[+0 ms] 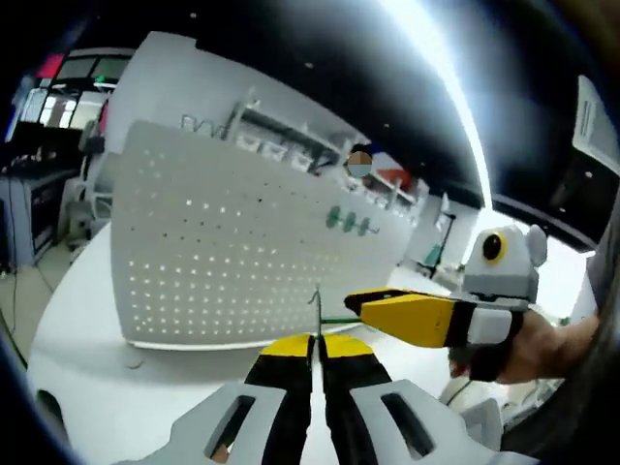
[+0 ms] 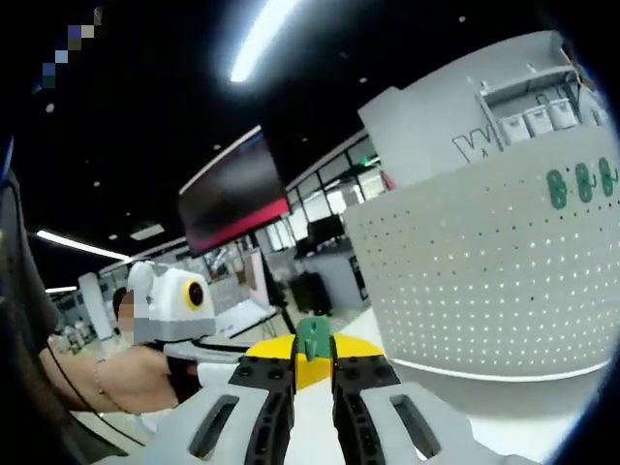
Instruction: Insert the hook assembly into the mounting plate slot until the hook locks in place.
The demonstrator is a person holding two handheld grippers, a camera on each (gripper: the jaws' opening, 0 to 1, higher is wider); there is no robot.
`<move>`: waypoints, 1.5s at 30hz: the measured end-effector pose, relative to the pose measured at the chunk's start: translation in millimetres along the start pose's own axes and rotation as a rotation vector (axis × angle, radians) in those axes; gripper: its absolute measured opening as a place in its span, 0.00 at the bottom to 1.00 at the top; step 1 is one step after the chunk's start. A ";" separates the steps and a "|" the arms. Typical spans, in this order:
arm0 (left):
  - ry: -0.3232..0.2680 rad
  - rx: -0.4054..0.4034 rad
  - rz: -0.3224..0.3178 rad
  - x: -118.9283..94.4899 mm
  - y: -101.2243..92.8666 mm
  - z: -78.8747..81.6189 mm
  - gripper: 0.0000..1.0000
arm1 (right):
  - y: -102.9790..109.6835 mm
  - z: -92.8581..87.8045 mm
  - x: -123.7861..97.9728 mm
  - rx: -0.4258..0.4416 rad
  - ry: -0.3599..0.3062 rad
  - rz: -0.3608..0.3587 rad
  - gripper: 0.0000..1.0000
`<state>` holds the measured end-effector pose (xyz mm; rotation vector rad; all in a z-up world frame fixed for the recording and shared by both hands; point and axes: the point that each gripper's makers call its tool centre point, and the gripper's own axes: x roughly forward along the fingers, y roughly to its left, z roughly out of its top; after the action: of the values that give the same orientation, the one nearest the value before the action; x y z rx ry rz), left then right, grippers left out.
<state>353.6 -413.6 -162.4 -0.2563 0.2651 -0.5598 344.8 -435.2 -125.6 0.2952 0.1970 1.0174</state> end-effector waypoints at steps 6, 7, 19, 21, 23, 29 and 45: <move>-0.003 0.053 0.058 -7.6 18.2 1.6 0.01 | 8.8 0.7 -10.1 0.053 0.007 0.050 0.19; 0.001 0.064 0.061 -7.7 17.9 0.8 0.01 | 6.7 3.7 -11.3 -0.015 -0.011 0.029 0.14; -0.010 0.202 0.026 -4.1 -8.4 9.2 0.01 | 15.4 -4.0 1.6 0.083 -0.002 0.017 0.11; -0.016 0.206 0.018 -2.4 -11.1 9.7 0.01 | 12.8 -2.3 1.9 0.079 -0.017 0.001 0.10; -0.018 0.208 0.014 -1.6 -13.0 9.9 0.01 | 11.5 -1.9 1.8 0.082 -0.022 -0.003 0.09; -0.039 0.228 -0.006 1.4 -22.1 12.9 0.01 | 7.3 -1.1 -0.2 0.107 -0.047 -0.003 0.06; -0.022 0.243 -0.011 7.0 -25.7 9.5 0.03 | 0.6 -2.9 -5.4 0.206 -0.093 -0.072 0.00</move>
<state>349.8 -436.9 -146.8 -0.0289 0.1725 -0.5935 340.6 -439.1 -128.0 0.5188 0.2270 0.9108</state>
